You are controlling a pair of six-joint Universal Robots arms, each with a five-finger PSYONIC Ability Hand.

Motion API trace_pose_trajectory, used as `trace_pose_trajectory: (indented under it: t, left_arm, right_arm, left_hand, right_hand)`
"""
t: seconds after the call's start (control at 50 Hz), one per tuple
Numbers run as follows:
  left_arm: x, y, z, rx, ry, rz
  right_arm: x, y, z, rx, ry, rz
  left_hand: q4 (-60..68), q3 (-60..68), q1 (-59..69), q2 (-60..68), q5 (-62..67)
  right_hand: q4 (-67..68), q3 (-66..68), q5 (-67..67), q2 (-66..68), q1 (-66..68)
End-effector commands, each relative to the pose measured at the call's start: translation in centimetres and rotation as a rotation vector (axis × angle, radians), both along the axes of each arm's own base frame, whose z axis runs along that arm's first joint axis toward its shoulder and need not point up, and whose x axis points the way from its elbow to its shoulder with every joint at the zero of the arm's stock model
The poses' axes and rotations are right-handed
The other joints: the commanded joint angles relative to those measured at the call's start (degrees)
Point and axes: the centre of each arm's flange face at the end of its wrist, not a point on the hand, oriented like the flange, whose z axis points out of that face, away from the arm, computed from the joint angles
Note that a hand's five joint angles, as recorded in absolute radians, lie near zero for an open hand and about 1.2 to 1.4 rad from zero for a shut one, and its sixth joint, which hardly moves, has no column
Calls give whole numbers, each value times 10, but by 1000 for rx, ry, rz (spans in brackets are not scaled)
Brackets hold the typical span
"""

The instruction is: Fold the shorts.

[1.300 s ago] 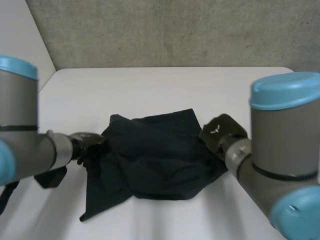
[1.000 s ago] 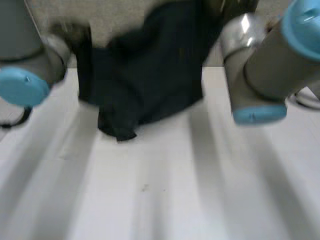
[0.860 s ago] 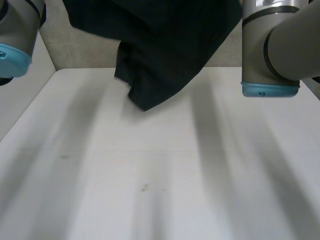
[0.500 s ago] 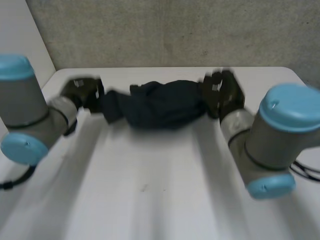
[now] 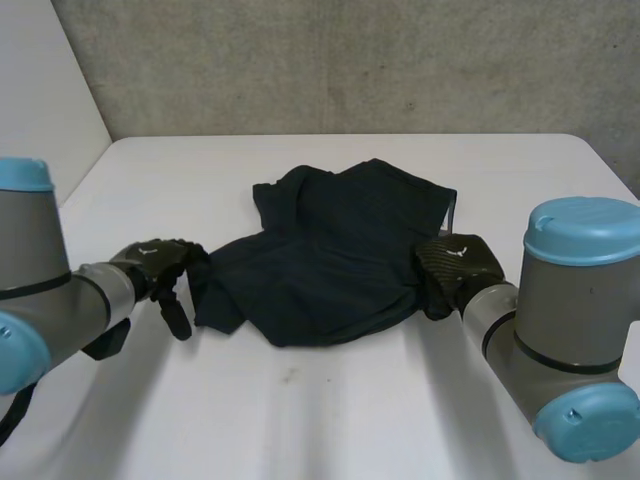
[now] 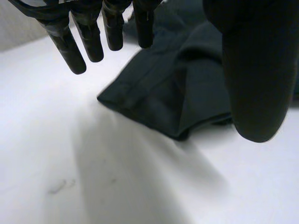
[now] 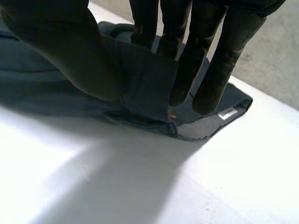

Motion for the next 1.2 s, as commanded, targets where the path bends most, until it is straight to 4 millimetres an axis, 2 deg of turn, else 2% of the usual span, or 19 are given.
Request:
trace_pose_trajectory:
  t: [0.02,0.04,0.1,0.14,0.2,0.26,0.34,0.48,0.6,0.74,0.82,1.12,1.2]
  left_arm:
    - [4,43,19,-97,33,-34]
    - [2,55,20,-99,42,-60]
    - [0,71,14,-70,49,-99]
    - [-3,84,6,-27,54,-134]
    - [-6,99,-5,26,57,-181]
    - [-8,100,-12,46,53,-190]
    - [-12,91,-29,83,38,-192]
    - [-21,58,-45,71,4,-145]
    - [-30,28,-41,-2,-19,-93]
    - [-48,7,-38,-54,-2,-107]
    - [-51,-4,-34,-85,-1,-91]
    - [-69,-13,-15,-166,32,-111]
    - [-74,-19,-16,-178,34,-116]
  right_arm:
    - [-1,-4,-6,48,-65,-32]
    - [-1,-4,-4,44,-67,-32]
    - [-2,-5,-1,36,-72,-35]
    - [-2,-5,0,34,-75,-34]
    - [-3,-5,6,18,-85,-34]
    - [-3,-5,10,9,-90,-35]
    - [-4,-5,10,9,-91,-39]
    - [-4,-2,13,5,-93,-34]
    - [-4,0,12,8,-90,-27]
    - [-3,1,11,6,-80,-19]
    - [-2,2,10,4,-79,-15]
    - [-1,1,10,0,-79,-11]
    - [0,0,11,-4,-81,-11]
  left_hand:
    - [8,2,0,9,3]
    - [23,17,15,24,18]
    - [48,43,41,49,43]
    - [119,113,111,120,114]
    - [158,152,150,158,153]
    - [158,152,150,158,153]
    - [158,152,150,158,153]
    - [150,144,142,150,144]
    - [109,103,101,110,104]
    - [107,102,100,108,102]
    - [107,102,100,108,102]
    - [114,108,106,115,109]
    - [113,107,105,113,107]
  right_hand:
    - [117,121,133,124,247]
    - [117,121,133,124,247]
    - [117,121,133,124,247]
    - [117,121,133,124,247]
    - [117,121,133,124,247]
    - [117,121,133,124,247]
    - [117,121,133,124,247]
    - [117,121,133,124,247]
    - [117,121,133,124,247]
    - [117,121,133,124,247]
    - [117,121,133,124,247]
    - [117,121,133,124,247]
    - [117,121,133,124,247]
